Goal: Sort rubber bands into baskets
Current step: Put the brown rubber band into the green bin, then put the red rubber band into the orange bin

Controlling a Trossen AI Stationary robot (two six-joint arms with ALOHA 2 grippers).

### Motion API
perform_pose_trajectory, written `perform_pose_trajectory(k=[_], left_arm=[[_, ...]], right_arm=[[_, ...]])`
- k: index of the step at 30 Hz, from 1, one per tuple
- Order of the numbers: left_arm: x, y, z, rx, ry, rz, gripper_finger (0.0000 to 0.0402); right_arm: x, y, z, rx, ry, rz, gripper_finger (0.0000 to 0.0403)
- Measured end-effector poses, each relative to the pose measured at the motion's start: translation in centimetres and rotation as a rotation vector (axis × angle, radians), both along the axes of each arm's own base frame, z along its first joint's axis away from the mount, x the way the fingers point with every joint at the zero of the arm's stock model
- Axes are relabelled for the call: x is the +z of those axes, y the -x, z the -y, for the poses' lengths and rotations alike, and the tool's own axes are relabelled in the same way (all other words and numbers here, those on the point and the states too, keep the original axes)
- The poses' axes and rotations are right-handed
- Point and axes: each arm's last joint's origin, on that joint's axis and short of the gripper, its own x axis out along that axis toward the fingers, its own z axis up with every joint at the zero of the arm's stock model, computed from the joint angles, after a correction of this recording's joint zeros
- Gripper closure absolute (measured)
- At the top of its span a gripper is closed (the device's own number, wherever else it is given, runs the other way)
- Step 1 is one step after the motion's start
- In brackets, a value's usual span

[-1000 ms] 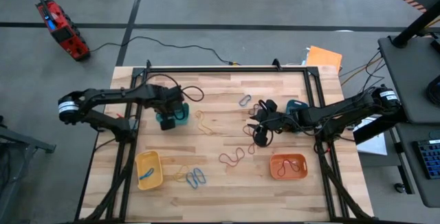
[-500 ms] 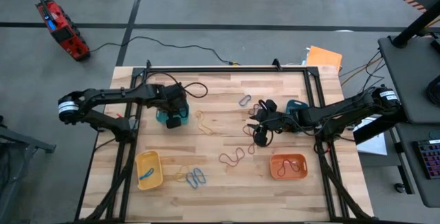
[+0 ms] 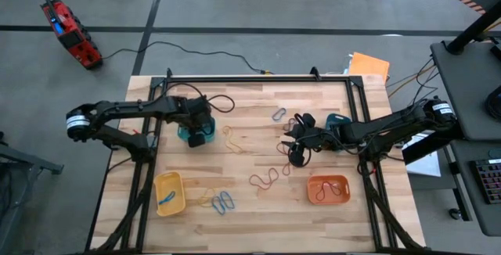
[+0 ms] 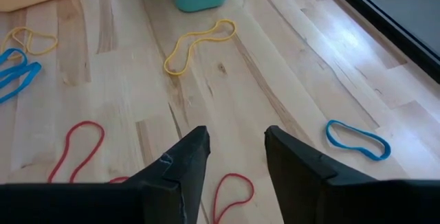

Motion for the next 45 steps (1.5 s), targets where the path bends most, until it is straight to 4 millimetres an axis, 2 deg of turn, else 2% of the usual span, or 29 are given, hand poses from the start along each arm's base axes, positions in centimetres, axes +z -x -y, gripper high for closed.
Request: perform_pose_trajectory(k=[5,10,16,27,35,45], left_arm=[[-0.1,0.3,0.1,0.023,0.004,-0.029,0.0348],[0.0,0.4,-0.2,0.057,-0.082,-0.06,0.0308],[0.2,0.2,-0.2,0.05,-0.092,-0.055,0.0282],[2.1,-0.8,0.2,0.024,-0.111,0.071,0.0278],[3.7,-1.6,2.1,-0.069,-0.129,0.228,0.0278],[5.0,-3.7,5.3,-0.257,-0.178,0.43,0.0278]], right_arm=[[0.0,0.0,0.0,0.0,0.0,0.0,0.0264],[0.0,0.0,0.0,-0.001,0.0,0.0,0.0259],[0.0,0.0,0.0,0.0,0.0,-0.001,0.0266],[0.0,0.0,0.0,0.0,0.0,-0.001,0.0261],[0.0,0.0,0.0,0.0,-0.001,0.002,0.0269],[0.0,0.0,0.0,-0.05,-0.066,0.024,0.0269]])
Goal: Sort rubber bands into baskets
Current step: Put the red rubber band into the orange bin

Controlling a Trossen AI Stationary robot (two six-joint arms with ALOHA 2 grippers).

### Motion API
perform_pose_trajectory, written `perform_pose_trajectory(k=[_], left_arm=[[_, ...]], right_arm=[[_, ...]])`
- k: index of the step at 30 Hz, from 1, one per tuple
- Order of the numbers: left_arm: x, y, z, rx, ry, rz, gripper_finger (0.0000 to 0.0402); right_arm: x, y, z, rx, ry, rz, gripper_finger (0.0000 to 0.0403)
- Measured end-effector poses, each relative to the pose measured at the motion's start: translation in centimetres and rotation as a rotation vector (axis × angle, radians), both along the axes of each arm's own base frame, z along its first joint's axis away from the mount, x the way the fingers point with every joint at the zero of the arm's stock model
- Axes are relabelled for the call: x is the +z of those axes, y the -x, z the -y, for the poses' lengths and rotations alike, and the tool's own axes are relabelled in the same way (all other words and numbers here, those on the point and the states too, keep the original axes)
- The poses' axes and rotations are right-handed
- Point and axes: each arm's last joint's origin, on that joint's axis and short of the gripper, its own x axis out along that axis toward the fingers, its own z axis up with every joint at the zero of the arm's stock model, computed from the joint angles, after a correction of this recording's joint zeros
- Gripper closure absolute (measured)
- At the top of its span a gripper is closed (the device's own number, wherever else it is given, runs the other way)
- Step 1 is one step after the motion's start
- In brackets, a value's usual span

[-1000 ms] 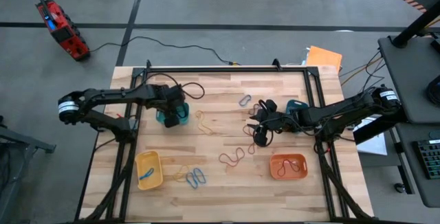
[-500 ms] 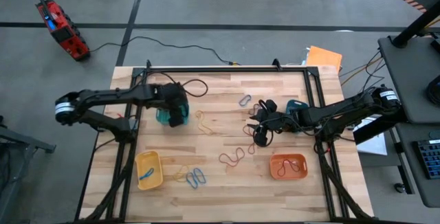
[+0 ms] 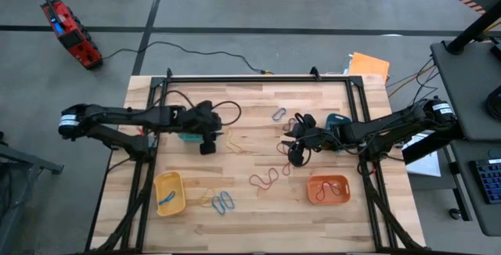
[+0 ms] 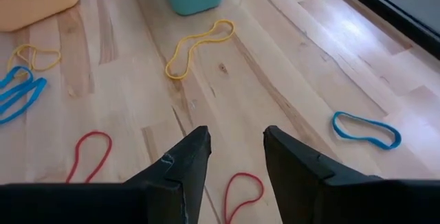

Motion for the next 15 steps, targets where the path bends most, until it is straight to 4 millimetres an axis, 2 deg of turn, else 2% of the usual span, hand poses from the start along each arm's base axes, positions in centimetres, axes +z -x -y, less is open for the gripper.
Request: perform_pose_trajectory(k=[8,15], left_arm=[[0.5,-0.8,2.4,-0.119,-0.023,0.086,0.0278],[0.7,-1.0,2.9,-0.136,-0.027,0.106,0.0278]], right_arm=[[-0.1,0.1,0.0,-0.029,-0.035,-0.008,0.0278],[-0.1,-0.1,0.0,-0.096,-0.101,-0.122,0.0278]])
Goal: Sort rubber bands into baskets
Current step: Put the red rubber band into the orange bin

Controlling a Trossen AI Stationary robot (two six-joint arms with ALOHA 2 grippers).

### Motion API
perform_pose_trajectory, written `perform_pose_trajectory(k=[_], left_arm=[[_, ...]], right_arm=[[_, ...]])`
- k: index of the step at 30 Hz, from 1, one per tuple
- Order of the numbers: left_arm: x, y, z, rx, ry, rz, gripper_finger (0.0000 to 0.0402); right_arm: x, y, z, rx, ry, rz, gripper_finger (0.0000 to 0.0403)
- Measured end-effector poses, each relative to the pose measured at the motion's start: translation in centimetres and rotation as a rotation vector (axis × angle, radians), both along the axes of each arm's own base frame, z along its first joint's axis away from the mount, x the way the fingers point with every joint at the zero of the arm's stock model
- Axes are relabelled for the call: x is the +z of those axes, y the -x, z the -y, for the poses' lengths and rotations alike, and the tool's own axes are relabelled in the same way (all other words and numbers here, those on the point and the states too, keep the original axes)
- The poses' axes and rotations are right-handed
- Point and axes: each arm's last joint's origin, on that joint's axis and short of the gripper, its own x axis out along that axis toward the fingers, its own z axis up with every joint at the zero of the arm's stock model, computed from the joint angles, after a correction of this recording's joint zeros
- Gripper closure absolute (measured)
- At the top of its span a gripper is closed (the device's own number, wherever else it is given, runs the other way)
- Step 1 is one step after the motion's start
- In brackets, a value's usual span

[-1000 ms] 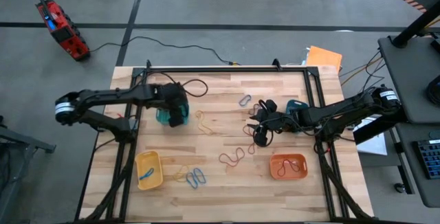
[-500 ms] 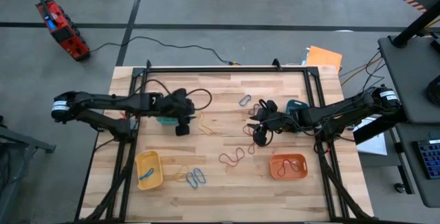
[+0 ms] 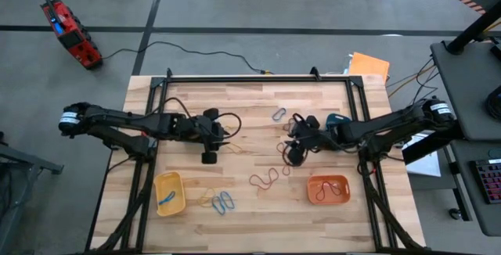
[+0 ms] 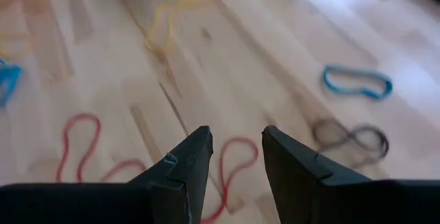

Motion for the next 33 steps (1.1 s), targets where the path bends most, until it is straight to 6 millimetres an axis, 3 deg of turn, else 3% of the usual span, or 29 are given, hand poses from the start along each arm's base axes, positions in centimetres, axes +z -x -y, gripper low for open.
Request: perform_pose_trajectory(k=[11,17,21,25,33], left_arm=[[-0.1,0.0,0.0,-0.014,-0.021,0.0,0.0278],[-0.5,0.1,-0.1,-0.01,-0.023,-0.013,0.0278],[-0.9,0.4,-0.3,0.034,-0.062,-0.042,0.0278],[-1.1,1.2,-0.4,0.066,-0.093,-0.113,0.0278],[0.4,2.8,-0.5,0.064,-0.098,-0.041,0.0278]], right_arm=[[-1.0,-2.7,-0.5,-0.179,-0.123,-0.358,0.0277],[-1.0,-5.8,-1.0,-0.198,-0.181,-0.406,0.0267],[-2.0,-7.5,-1.3,-0.173,-0.207,-0.447,0.0258],[-3.6,-7.7,-1.4,-0.151,-0.227,-0.513,0.0245],[-5.5,-7.6,-1.0,-0.179,-0.25,-0.521,0.0223]])
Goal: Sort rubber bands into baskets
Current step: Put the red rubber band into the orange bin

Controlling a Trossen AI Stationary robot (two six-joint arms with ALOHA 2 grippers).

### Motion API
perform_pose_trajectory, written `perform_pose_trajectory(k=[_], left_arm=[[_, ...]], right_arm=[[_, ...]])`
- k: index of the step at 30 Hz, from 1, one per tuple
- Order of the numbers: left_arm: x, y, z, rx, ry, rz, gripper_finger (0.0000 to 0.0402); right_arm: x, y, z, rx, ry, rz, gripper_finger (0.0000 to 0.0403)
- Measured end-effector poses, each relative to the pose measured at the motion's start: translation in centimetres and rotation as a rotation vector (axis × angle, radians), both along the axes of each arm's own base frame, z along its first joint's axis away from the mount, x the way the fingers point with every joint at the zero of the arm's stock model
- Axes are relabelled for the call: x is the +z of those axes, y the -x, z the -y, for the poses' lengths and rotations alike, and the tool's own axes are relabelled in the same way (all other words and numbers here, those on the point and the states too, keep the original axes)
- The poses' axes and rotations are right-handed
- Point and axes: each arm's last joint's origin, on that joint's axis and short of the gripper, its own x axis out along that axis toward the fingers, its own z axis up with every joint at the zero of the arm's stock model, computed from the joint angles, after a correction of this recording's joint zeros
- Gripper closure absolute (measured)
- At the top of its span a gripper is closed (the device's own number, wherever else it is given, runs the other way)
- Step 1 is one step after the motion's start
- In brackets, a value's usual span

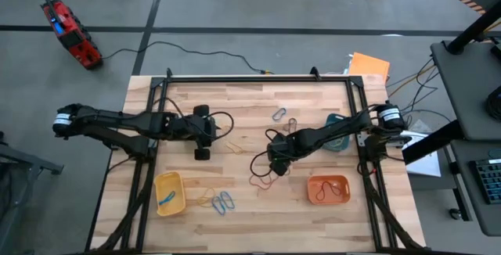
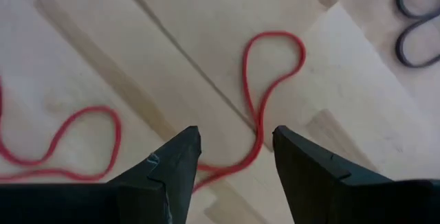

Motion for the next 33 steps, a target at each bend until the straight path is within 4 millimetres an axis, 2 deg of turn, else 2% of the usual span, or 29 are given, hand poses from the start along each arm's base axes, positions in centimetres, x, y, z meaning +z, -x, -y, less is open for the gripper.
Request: perform_pose_trajectory(k=[8,16,21,29,33], left_arm=[[1.7,1.6,-0.1,-0.004,-0.042,0.116,0.0278],[2.9,2.5,-0.1,-0.02,-0.066,0.2,0.0278],[3.3,2.4,-0.1,-0.02,-0.067,0.238,0.0278],[3.1,2.2,-0.1,-0.022,-0.07,0.234,0.0278],[3.1,2.2,-0.1,-0.022,-0.07,0.232,0.0278]], right_arm=[[-1.7,0.4,1.0,-0.03,-0.002,0.02,0.0229],[-2.9,0.7,1.2,-0.032,-0.007,0.046,0.0253],[-3.6,0.8,1.2,-0.024,0.0,0.031,0.0291],[-4.5,0.9,1.2,0.008,0.014,-0.011,0.0386],[-4.2,0.9,1.2,0.035,0.021,-0.004,0.0392]])
